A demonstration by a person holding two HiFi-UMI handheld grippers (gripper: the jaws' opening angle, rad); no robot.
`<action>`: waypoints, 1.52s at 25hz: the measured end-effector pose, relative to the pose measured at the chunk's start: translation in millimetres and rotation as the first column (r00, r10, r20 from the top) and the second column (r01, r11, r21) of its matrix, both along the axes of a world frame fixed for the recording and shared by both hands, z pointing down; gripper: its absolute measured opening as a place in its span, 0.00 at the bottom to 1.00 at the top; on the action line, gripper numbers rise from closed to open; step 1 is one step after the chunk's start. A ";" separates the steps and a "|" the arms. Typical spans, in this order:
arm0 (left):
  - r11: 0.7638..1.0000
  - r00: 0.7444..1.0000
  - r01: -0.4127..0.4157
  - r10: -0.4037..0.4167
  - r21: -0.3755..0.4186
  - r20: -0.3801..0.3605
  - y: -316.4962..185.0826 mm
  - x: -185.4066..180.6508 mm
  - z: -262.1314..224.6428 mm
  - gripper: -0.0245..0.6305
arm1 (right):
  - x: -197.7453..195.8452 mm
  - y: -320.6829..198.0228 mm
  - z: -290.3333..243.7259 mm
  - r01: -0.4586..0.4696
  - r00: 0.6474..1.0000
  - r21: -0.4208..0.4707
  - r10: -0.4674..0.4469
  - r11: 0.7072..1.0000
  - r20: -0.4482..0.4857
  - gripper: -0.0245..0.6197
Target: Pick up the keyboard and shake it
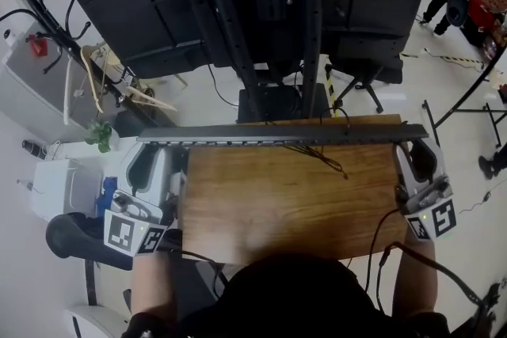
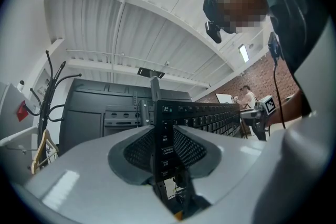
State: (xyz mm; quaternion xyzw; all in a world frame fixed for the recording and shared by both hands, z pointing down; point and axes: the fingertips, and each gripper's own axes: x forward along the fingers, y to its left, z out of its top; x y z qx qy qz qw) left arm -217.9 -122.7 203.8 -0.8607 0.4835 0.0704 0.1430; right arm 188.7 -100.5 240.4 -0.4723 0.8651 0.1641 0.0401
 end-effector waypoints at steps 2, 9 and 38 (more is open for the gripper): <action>1.000 1.000 0.001 -0.001 -0.003 0.001 0.3 1.4 1.7 0.19 | 1.1 0.7 1.6 -0.001 1.000 -0.006 0.001 1.000 -0.003 0.24; 1.000 1.000 -0.012 0.012 -0.015 0.009 0.5 1.9 7.3 0.19 | 2.0 2.5 8.3 -0.013 1.000 -0.004 0.013 1.000 -0.006 0.24; 0.913 1.000 -0.007 0.003 -0.407 -0.012 0.8 4.4 163.0 0.19 | 6.1 1.3 136.9 0.035 0.999 -0.351 -0.045 0.936 -0.022 0.24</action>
